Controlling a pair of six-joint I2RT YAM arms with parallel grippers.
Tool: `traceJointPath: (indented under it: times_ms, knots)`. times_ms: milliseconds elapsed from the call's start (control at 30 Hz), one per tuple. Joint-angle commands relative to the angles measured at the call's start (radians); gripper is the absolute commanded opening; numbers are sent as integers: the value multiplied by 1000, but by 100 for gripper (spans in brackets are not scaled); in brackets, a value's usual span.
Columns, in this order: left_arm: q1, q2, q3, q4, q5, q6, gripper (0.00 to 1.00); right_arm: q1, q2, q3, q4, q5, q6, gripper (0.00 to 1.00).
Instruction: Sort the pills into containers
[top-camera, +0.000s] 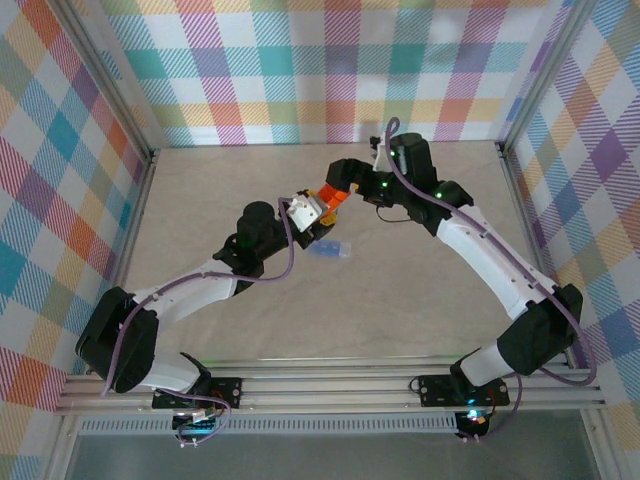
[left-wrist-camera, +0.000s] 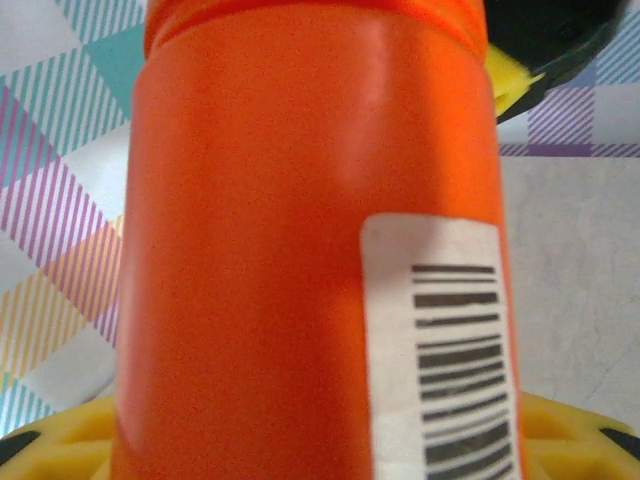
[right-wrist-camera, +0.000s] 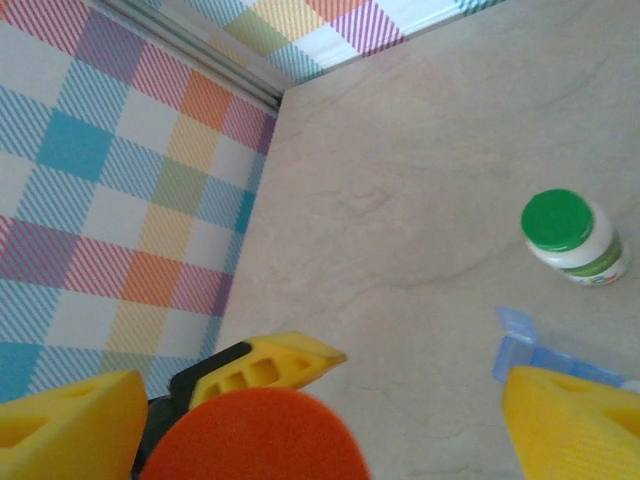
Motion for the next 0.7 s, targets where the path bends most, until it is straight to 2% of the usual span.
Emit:
traceJointPath:
  times_ms: [0,167,233,467,600,667]
  knots:
    - [-12,5,-4,71,-34,-20,15,11,-17,-23,61,-16,45,87]
    - [-12,15,5,68,-39,-28,14,22,-16,-39,70,-20,53,84]
    - [-12,16,4,69,-39,-30,14,28,-15,-43,75,-10,50,79]
    - [-14,16,3,79,-33,-51,14,36,-17,-85,105,18,21,50]
    - [-6,15,18,64,-19,-77,14,36,-29,-136,206,-69,-11,39]
    - [25,9,16,74,24,-124,14,35,-34,-164,268,-111,-91,33]
